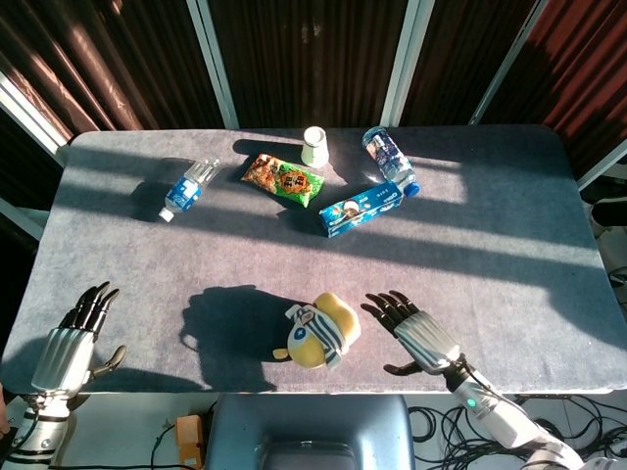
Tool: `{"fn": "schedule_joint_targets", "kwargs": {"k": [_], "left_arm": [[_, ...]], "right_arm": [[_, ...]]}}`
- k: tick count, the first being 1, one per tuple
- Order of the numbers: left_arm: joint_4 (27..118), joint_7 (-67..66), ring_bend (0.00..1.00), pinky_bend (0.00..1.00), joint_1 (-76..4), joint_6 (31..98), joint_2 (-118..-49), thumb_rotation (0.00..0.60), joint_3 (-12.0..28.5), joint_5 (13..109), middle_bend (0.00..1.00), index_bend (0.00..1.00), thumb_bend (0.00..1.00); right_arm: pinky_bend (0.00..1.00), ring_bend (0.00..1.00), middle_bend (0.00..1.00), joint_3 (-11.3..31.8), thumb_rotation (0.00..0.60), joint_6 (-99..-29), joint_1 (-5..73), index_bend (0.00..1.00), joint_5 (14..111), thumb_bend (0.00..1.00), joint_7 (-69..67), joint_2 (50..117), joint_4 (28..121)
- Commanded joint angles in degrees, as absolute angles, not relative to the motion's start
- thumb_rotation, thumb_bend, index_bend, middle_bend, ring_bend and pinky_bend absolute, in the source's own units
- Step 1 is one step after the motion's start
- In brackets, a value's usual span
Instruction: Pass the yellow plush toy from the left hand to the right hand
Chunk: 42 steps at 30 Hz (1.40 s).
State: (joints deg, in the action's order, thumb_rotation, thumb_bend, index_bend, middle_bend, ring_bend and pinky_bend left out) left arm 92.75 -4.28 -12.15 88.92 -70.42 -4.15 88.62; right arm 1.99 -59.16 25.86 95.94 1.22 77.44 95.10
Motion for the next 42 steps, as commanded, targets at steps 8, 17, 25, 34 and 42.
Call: {"fn": "schedule_joint_targets", "kwargs": {"k": [8, 17, 25, 34, 42], "left_arm": [[93.14, -3.70, 0.00, 0.26, -11.30, 87.66, -69.69, 0.600, -2.94, 88.79, 0.00, 0.00, 0.28], [93.19, -3.15, 0.00, 0.26, -10.72, 87.14, -69.36, 0.600, -2.61, 90.10, 0.00, 0.00, 0.28], [93.40, -2.67, 0.00, 0.26, -10.35, 86.56, -69.18, 0.600, -2.19, 90.45, 0.00, 0.00, 0.28], [93.43, -4.00, 0.00, 0.26, -9.92, 86.14, -69.41, 0.600, -1.88, 90.96, 0.00, 0.00, 0.28], [93.89, -5.44, 0.00, 0.27, -9.59, 85.62, -69.57, 0.600, -1.82, 91.31, 0.00, 0.00, 0.28]], "right_arm": [[0.00, 0.00, 0.00, 7.88, 0.600, -50.20, 33.82, 0.00, 85.01, 0.05, 13.53, 89.38, 91.31], [0.00, 0.00, 0.00, 10.41, 0.600, -41.11, 40.69, 0.00, 75.38, 0.05, 11.51, 95.73, 85.06], [0.46, 0.43, 0.44, 10.26, 0.600, -48.22, 39.51, 0.54, 78.70, 0.07, 2.03, 101.43, 77.25], [0.69, 0.65, 0.61, 9.65, 0.600, -63.70, 36.31, 0.82, 86.44, 0.16, 0.59, 100.84, 68.66], [0.69, 0.65, 0.61, 10.30, 0.600, -66.36, 33.00, 0.82, 84.28, 0.16, -0.19, 89.93, 71.72]]}}
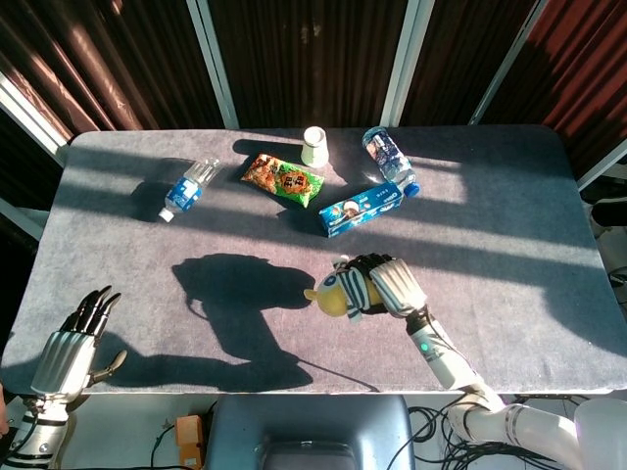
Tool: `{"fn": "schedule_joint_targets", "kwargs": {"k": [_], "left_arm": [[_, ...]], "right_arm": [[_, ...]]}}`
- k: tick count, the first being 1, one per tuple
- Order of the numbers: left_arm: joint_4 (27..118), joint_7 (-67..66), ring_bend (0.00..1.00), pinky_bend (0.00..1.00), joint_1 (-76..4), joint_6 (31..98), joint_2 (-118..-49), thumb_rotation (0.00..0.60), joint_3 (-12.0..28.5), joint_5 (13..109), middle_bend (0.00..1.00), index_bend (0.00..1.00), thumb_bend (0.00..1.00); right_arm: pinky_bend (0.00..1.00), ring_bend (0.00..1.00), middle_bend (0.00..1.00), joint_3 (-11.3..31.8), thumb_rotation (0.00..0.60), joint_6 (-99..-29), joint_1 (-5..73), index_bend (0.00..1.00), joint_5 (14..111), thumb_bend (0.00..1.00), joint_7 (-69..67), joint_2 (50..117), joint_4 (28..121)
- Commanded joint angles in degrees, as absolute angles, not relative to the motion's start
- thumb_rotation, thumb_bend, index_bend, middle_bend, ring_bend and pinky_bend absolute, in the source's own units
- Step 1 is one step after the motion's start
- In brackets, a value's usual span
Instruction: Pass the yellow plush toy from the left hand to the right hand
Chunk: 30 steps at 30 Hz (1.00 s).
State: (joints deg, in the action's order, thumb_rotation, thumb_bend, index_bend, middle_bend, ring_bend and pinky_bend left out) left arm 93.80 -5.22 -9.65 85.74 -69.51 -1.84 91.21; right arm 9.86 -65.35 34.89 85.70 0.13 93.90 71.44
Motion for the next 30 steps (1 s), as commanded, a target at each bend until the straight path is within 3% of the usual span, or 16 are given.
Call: {"fn": "schedule_joint_targets", "kwargs": {"k": [1, 6, 9, 12, 16, 19, 30], "left_arm": [[93.91, -5.55, 0.00, 0.27, -9.58, 85.54, -69.60, 0.600, -1.80, 91.32, 0.00, 0.00, 0.28], [94.01, -6.51, 0.00, 0.27, -9.47, 85.01, -69.83, 0.600, -1.54, 90.93, 0.00, 0.00, 0.28], [94.00, -6.89, 0.00, 0.27, -9.47, 84.73, -69.94, 0.600, -1.51, 90.99, 0.00, 0.00, 0.28], [93.96, -7.02, 0.00, 0.27, -9.53, 84.32, -70.00, 0.600, -1.48, 90.94, 0.00, 0.00, 0.28], [94.13, -7.42, 0.00, 0.27, -9.65, 83.64, -70.13, 0.600, -1.43, 90.79, 0.00, 0.00, 0.28], [94.15, -7.80, 0.00, 0.27, -9.65, 83.43, -70.27, 0.600, -1.48, 90.97, 0.00, 0.00, 0.28], [94.39, -8.21, 0.00, 0.27, -9.56, 82.91, -70.26, 0.600, -1.40, 90.77, 0.00, 0.00, 0.28]], "right_arm": [[0.69, 0.65, 0.61, 10.40, 0.600, -66.49, 32.63, 0.82, 83.70, 0.16, -0.16, 89.45, 70.92], [0.69, 0.64, 0.61, 10.73, 0.600, -65.65, 31.22, 0.80, 80.15, 0.16, -0.19, 89.13, 64.02], [0.62, 0.55, 0.59, 10.71, 0.600, -62.66, 30.63, 0.71, 77.05, 0.16, 0.44, 88.65, 61.92], [0.45, 0.36, 0.42, 10.57, 0.600, -57.86, 30.07, 0.47, 73.56, 0.16, -0.50, 86.26, 64.27], [0.14, 0.07, 0.14, 8.92, 0.600, -53.90, 29.18, 0.16, 73.11, 0.16, -3.66, 82.03, 68.44], [0.01, 0.00, 0.01, 7.51, 0.600, -54.95, 28.42, 0.02, 75.25, 0.11, -4.37, 80.45, 69.70], [0.00, 0.00, 0.00, 3.69, 0.600, -62.67, 24.92, 0.00, 83.34, 0.04, -6.15, 74.17, 77.23]]}}
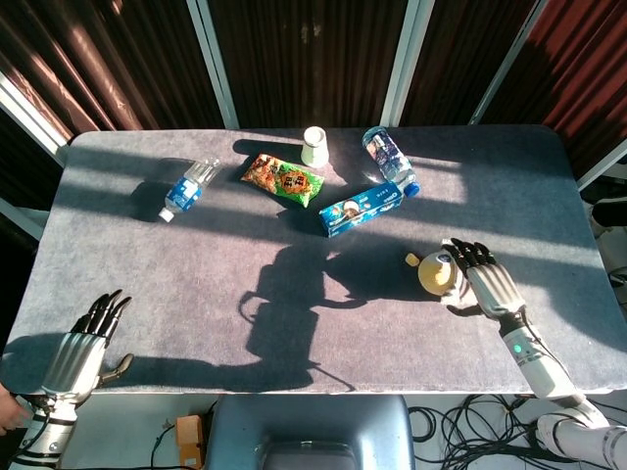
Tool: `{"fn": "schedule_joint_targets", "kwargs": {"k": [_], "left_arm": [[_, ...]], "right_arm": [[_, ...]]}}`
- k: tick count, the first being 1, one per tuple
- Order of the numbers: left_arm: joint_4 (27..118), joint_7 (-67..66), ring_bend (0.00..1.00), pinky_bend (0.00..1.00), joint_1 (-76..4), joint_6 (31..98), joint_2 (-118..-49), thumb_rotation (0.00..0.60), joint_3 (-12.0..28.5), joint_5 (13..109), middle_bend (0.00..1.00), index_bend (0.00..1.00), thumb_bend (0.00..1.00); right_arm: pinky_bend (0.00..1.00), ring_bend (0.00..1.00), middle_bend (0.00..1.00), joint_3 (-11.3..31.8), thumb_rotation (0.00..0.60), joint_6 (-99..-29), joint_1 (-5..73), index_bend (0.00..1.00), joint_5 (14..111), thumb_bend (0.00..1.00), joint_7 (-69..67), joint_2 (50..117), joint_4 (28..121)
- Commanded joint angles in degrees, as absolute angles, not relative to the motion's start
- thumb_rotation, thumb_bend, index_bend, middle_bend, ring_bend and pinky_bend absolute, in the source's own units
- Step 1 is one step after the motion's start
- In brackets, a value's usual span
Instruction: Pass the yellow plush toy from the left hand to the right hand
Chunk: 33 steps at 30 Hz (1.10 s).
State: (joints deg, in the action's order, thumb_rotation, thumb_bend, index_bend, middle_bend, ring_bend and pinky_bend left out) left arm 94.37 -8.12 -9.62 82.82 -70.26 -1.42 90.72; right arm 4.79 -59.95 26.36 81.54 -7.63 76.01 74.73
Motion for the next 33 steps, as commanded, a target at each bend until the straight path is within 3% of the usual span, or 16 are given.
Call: {"fn": "schedule_joint_targets", "kwargs": {"k": [1, 6, 13, 23, 33], "left_arm": [[94.41, -8.27, 0.00, 0.27, -9.53, 82.94, -70.30, 0.600, -1.40, 90.82, 0.00, 0.00, 0.28], [94.36, -9.56, 0.00, 0.27, -9.34, 82.74, -70.50, 0.600, -1.61, 90.97, 0.00, 0.00, 0.28], [94.51, -11.70, 0.00, 0.28, -8.54, 83.62, -70.53, 0.600, -2.04, 91.64, 0.00, 0.00, 0.28], [94.52, -15.27, 0.00, 0.28, -7.74, 84.32, -71.02, 0.600, -2.42, 92.54, 0.00, 0.00, 0.28], [93.74, -15.43, 0.01, 0.19, -7.56, 84.31, -71.16, 0.600, -2.05, 92.43, 0.00, 0.00, 0.28]], "right_arm": [[0.00, 0.00, 0.00, 3.25, 0.600, -63.90, 24.21, 0.00, 83.85, 0.03, -4.87, 73.25, 78.70], [0.00, 0.00, 0.00, -1.22, 0.600, -77.57, 13.75, 0.00, 84.88, 0.03, 8.68, 64.44, 96.89], [0.00, 0.00, 0.00, -4.04, 0.600, -90.26, 4.55, 0.00, 88.27, 0.03, 13.57, 66.31, 95.80], [0.00, 0.00, 0.00, -4.99, 0.600, -86.62, 4.79, 0.00, 90.39, 0.03, 12.67, 64.49, 95.14], [0.00, 0.00, 0.00, -4.31, 0.600, -84.12, 4.86, 0.00, 89.61, 0.03, 13.76, 63.99, 96.27]]}}
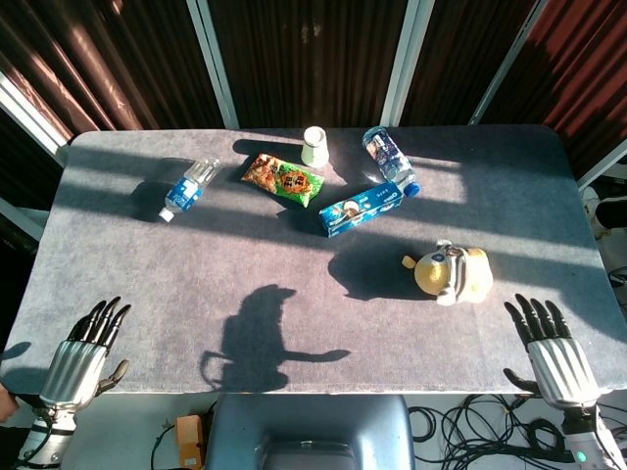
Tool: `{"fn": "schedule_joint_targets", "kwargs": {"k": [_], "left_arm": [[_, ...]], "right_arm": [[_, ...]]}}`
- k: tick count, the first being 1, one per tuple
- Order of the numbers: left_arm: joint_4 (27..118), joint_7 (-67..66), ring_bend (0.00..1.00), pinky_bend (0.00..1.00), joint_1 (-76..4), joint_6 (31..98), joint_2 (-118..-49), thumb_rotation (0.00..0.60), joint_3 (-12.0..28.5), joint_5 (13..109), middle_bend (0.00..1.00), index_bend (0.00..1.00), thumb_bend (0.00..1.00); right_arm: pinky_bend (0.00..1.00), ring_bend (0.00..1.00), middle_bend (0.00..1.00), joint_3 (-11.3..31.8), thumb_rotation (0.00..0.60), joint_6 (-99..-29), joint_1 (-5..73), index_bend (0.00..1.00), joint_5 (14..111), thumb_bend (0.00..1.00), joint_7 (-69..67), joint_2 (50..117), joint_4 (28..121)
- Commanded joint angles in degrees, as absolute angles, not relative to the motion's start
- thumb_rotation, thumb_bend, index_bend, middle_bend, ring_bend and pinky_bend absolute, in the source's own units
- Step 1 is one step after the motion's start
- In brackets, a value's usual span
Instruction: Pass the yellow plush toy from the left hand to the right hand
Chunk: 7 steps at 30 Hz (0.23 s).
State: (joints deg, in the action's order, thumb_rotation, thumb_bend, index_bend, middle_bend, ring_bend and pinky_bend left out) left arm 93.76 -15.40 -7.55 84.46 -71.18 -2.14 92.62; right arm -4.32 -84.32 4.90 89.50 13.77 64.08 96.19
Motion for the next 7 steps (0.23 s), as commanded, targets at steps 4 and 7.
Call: {"fn": "schedule_joint_targets", "kwargs": {"k": [4, 7], "left_arm": [[93.77, -15.42, 0.01, 0.19, -7.57, 84.13, -71.19, 0.600, -2.02, 92.46, 0.00, 0.00, 0.28], [93.67, -15.48, 0.01, 0.19, -7.56, 84.06, -71.27, 0.600, -2.03, 92.56, 0.00, 0.00, 0.28]], "right_arm": [[0.00, 0.00, 0.00, -4.20, 0.600, -83.79, 4.76, 0.00, 89.87, 0.03, 13.54, 63.81, 96.34], [0.00, 0.00, 0.00, -4.21, 0.600, -83.44, 4.71, 0.00, 90.11, 0.03, 13.26, 63.60, 96.38]]}}
